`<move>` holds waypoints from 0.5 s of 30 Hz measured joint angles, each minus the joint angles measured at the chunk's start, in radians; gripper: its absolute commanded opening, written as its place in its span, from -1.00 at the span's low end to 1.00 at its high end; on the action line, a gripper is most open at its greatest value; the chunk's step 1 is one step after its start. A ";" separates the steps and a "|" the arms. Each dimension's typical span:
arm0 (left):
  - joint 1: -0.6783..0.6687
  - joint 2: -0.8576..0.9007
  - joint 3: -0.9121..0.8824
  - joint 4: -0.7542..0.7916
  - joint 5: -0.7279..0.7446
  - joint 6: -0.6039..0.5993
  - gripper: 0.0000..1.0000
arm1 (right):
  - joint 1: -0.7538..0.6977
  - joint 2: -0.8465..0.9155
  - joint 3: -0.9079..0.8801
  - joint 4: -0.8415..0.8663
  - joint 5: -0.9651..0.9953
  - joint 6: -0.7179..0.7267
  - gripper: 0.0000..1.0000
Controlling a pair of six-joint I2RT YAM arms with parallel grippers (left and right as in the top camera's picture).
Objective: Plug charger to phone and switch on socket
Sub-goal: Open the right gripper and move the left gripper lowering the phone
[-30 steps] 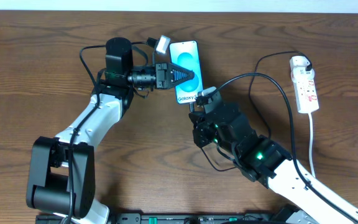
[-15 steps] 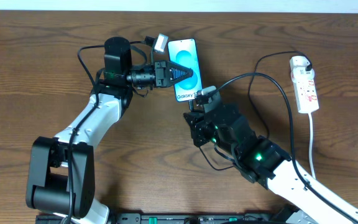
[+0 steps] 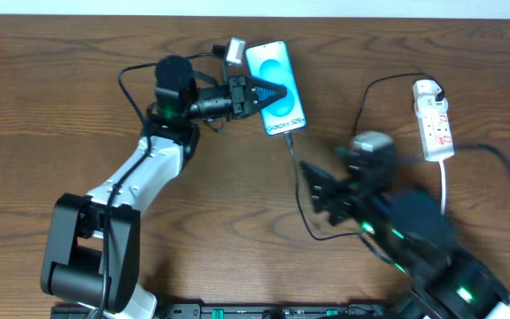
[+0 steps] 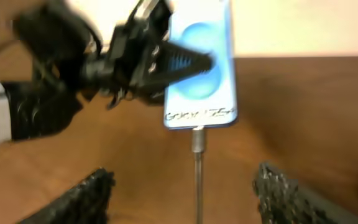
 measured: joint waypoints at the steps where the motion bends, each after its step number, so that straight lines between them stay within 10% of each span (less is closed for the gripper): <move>1: -0.020 0.000 0.000 0.003 -0.007 -0.017 -0.85 | -0.003 -0.053 0.001 -0.023 0.042 0.000 0.50; 7: -0.143 0.001 0.037 -0.056 -0.061 -0.032 -0.85 | -0.008 -0.235 0.010 -0.127 0.224 -0.001 0.51; 15: -0.174 0.031 0.275 -0.659 -0.195 0.261 -0.86 | -0.008 -0.292 0.010 -0.181 0.323 -0.001 0.53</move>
